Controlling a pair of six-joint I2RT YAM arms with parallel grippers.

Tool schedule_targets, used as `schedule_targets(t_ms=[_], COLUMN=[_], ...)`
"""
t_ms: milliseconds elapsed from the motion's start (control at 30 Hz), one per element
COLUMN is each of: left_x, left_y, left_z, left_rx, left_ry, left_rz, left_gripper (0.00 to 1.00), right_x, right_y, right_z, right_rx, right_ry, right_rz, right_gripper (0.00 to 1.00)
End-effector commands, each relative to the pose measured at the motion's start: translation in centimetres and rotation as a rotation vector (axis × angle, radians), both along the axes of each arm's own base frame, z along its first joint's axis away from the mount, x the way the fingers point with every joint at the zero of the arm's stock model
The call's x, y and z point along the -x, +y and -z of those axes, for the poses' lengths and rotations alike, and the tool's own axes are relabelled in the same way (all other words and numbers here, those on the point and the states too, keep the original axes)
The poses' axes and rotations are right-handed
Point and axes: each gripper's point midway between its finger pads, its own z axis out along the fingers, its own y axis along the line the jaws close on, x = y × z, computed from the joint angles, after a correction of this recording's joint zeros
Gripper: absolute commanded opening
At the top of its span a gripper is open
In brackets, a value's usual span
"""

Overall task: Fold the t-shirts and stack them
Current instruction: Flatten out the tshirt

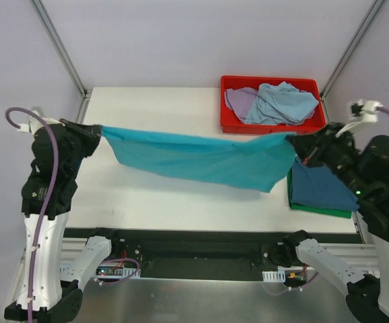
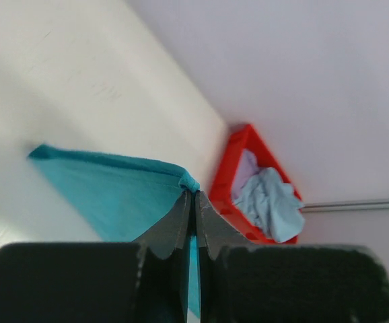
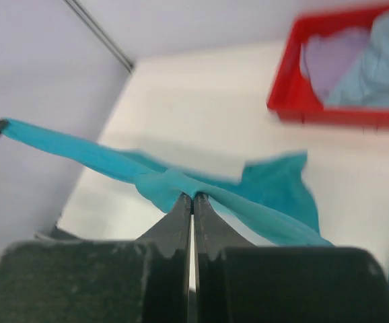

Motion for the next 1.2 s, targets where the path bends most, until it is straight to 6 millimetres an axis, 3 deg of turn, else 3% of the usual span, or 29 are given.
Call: schedule_targets(t_ms=[0, 67, 200, 300, 400, 500, 633, 767, 833, 900, 1033, 1067, 1167], left_x=[2.0, 3.6, 7.1, 9.5, 10.8, 10.1, 6.4, 1.3, -1.7, -5.1, -11.2, -12.5, -15.8], left_y=[-0.5, -0.7, -1.5, -1.4, -2.1, -2.9, -2.7, -2.9, -2.8, -2.1, -1.4, -1.3, -1.3], left_z=[-10.5, -14.5, -20.2, -23.0, -24.2, -24.3, -23.1, -19.3, -15.8, -10.8, 0.1, 3.5, 10.4], left_rx=[-0.041, -0.058, -0.115, -0.145, -0.151, -0.157, -0.162, -0.156, -0.142, -0.139, -0.149, -0.161, -0.186], left_ry=[-0.280, -0.383, -0.542, -0.630, -0.672, -0.665, -0.587, -0.445, -0.347, -0.219, 0.037, 0.113, 0.275], left_rz=[0.064, 0.090, 0.159, 0.166, 0.212, 0.256, 0.232, 0.232, 0.217, 0.166, 0.114, 0.112, 0.119], left_gripper=[0.00, 0.00, 0.00, 0.00, 0.00, 0.00, 0.00, 0.00, 0.00, 0.00, 0.00, 0.00, 0.00], right_x=[2.5, 4.3, 7.2, 9.7, 11.1, 9.8, 5.1, -2.1, -6.2, -10.0, -16.9, -19.0, -23.8], right_y=[-1.7, -1.4, -1.8, -2.4, -3.4, -4.2, -5.0, -5.8, -6.0, -5.6, -3.7, -3.4, -1.7], right_z=[-12.1, -14.9, -19.3, -22.2, -23.8, -24.0, -23.2, -20.3, -17.6, -14.0, -5.2, -2.4, 6.8], right_rx=[-0.055, -0.059, -0.071, -0.109, -0.104, -0.094, -0.013, 0.131, 0.215, 0.296, 0.370, 0.373, 0.326], right_ry=[-0.346, -0.408, -0.547, -0.684, -0.781, -0.767, -0.710, -0.579, -0.515, -0.455, -0.292, -0.228, -0.070], right_rz=[-0.002, -0.066, -0.120, -0.137, -0.118, -0.047, 0.094, 0.265, 0.352, 0.394, 0.350, 0.338, 0.260], right_gripper=[0.00, 0.00, 0.00, 0.00, 0.00, 0.00, 0.00, 0.00, 0.00, 0.00, 0.00, 0.00, 0.00])
